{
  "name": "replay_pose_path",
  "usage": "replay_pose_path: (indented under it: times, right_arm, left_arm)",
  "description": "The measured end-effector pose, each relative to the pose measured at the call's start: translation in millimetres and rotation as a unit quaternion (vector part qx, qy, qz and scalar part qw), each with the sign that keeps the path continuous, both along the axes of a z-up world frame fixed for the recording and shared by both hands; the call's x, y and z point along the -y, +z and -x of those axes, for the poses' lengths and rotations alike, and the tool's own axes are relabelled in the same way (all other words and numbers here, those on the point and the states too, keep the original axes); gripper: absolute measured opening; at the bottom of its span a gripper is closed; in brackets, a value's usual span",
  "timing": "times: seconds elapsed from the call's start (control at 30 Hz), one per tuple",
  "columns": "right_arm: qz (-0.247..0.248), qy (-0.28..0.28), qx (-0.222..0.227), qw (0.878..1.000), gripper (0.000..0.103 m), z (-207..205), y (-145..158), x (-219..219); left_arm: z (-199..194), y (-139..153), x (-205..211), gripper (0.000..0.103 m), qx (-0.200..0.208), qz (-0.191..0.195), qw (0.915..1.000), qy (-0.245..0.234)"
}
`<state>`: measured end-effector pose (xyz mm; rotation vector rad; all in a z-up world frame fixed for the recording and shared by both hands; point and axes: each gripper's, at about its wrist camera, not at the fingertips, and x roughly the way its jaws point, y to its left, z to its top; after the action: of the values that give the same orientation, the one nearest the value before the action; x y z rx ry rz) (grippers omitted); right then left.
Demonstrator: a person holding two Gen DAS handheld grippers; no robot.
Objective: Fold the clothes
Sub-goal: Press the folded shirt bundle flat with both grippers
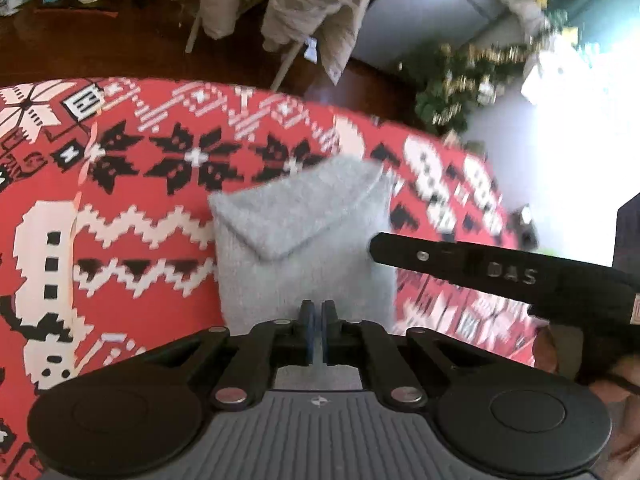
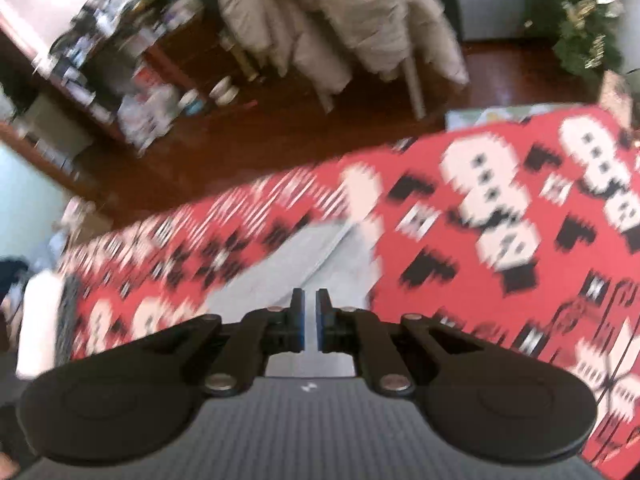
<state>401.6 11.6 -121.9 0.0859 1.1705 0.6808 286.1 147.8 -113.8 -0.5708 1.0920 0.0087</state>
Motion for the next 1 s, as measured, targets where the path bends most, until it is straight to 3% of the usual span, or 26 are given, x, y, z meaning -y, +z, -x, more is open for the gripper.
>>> replay_pose_path:
  times: [0.07, 0.2, 0.3, 0.37, 0.5, 0.67, 0.87, 1.0]
  right_arm:
    - [0.020, 0.015, -0.002, 1.000, 0.006, 5.1, -9.8, -8.0]
    - [0.012, -0.016, -0.001, 1.000, 0.001, -9.9, -17.8, -4.5]
    - [0.013, -0.039, 0.018, 0.999, 0.007, -15.9, -6.5, 4.0]
    - [-0.006, -0.042, 0.006, 0.999, 0.007, -9.0, 2.5, 12.2]
    - [0.002, -0.040, -0.016, 0.999, 0.007, 17.7, -1.9, 23.3]
    - [0.014, -0.039, -0.043, 0.998, 0.007, 51.3, -8.1, 36.9]
    - [0.016, -0.036, -0.059, 0.997, 0.011, 85.2, -6.1, 50.2]
    - [0.012, -0.042, -0.069, 0.997, 0.012, 90.6, -9.0, 46.7]
  left_arm:
    - [3.5, -5.3, 4.9, 0.001, -0.002, -0.022, 0.9997, -0.014]
    - [6.6, -5.4, -1.3, 0.001, -0.004, -0.011, 0.9999, -0.005]
    - [9.0, 3.6, -2.1, 0.000, 0.000, -0.018, 0.9998, -0.005]
    - [10.6, 11.0, -1.4, 0.001, 0.009, -0.010, 0.9999, -0.002]
    - [11.5, 10.0, 5.3, 0.001, 0.008, 0.001, 1.0000, -0.005]
    - [20.7, 1.0, 13.0, 0.001, -0.004, -0.017, 0.9996, -0.022]
    - [35.6, 12.4, 18.3, 0.001, -0.005, -0.004, 0.9992, -0.039]
    - [45.8, 1.6, 30.4, 0.001, -0.034, 0.006, 0.9976, -0.060]
